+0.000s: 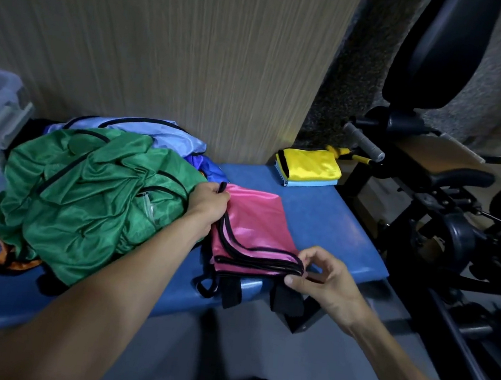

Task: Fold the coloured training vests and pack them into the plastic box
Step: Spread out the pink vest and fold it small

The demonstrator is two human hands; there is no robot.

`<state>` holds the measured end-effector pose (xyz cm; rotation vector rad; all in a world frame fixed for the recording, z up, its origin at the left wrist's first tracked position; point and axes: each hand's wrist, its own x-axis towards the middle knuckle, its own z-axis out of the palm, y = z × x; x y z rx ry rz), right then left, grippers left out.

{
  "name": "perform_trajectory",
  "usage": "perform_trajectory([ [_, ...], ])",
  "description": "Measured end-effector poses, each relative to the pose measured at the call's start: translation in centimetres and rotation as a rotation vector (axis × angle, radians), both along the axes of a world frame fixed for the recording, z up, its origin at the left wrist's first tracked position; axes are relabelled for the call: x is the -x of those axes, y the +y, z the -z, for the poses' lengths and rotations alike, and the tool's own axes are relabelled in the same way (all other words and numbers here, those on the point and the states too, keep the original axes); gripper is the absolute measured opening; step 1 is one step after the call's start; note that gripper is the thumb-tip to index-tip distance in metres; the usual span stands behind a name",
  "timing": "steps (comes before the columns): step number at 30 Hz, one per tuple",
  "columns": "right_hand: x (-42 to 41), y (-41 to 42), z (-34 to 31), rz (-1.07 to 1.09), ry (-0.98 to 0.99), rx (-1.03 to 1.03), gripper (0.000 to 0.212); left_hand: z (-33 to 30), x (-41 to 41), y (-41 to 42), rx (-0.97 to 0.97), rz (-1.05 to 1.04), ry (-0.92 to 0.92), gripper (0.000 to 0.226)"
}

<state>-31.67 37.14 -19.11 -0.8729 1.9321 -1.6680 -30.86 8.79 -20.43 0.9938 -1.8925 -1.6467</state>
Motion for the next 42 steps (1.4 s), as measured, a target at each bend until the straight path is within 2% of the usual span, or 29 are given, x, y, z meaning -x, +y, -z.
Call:
perform_trajectory([
  [4,-0.3,0.3,0.1,0.115,0.197,-0.039,0.024,-0.6,-0.3,0.4,0.051,-0.004,-0.03,0.023],
  [8,-0.5,0.6,0.3,0.083,0.721,-0.298,0.028,-0.9,-0.3,0.6,0.109,0.005,-0.076,0.018],
  [10,-0.5,0.5,0.0,0.08,0.895,-0.378,0.024,-1.4,0.1,0.5,0.109,0.018,-0.056,0.016],
  [13,-0.3,0.2,-0.4,0.088,0.897,-0.359,0.018,-2.0,0.5,0.2,0.166,0.031,-0.076,0.016],
  [15,-0.2,0.0,-0.3,0.11,0.836,-0.304,0.019,-2.5,-0.1,0.0,0.168,0.14,-0.134,0.019],
  [16,-0.2,0.0,-0.2,0.124,0.801,-0.281,0.02,-2.9,-0.6,-0.1,0.147,0.236,-0.164,0.026],
  [18,-0.2,0.0,0.1,0.144,0.73,-0.251,0.022,-3.7,-2.1,-0.1,0.193,0.457,-0.263,0.072],
  [19,-0.3,0.0,0.2,0.152,0.705,-0.245,0.023,-4.1,-2.9,-0.1,0.284,0.552,-0.319,0.096],
  [20,-0.4,0.0,0.3,0.159,0.689,-0.244,0.024,-4.4,-3.7,0.0,0.404,0.611,-0.352,0.11],
  [21,-0.4,0.0,0.4,0.161,0.675,-0.243,0.026,-4.6,-4.4,0.2,0.528,0.631,-0.37,0.113],
  [24,-0.7,0.4,-0.1,0.116,0.601,-0.25,0.034,-5.2,-5.9,0.7,0.917,0.578,-0.433,0.094],
  [26,-1.2,1.1,-0.7,0.036,0.602,-0.293,0.047,-5.6,-6.5,1.7,1.154,0.568,-0.353,0.07],
  [28,-1.9,1.8,-1.5,-0.059,0.635,-0.36,0.055,-6.0,-7.0,3.4,1.143,0.697,-0.11,0.045],
  [30,-2.9,2.3,-1.8,-0.111,0.735,-0.497,0.062,-5.9,-7.6,5.3,1.061,0.868,0.029,0.031],
  [32,-4.0,2.4,-1.4,-0.105,0.914,-0.718,0.073,-5.2,-7.9,6.5,1.044,0.964,0.032,0.029],
  [34,-4.9,2.0,-0.4,-0.013,1.113,-0.849,0.079,-4.5,-8.2,6.8,1.039,1.0,-0.002,0.031],
  [37,-5.2,1.3,0.7,0.149,1.353,-0.779,0.068,-3.9,-8.4,6.7,1.041,1.008,-0.019,0.04],
  [39,-4.9,1.2,0.8,0.156,1.465,-0.703,0.058,-3.8,-8.5,6.7,1.038,1.004,-0.017,0.042],
  [42,-4.5,1.7,0.8,0.118,1.526,-0.648,0.04,-3.9,-8.8,7.0,1.041,1.015,-0.021,0.042],
])
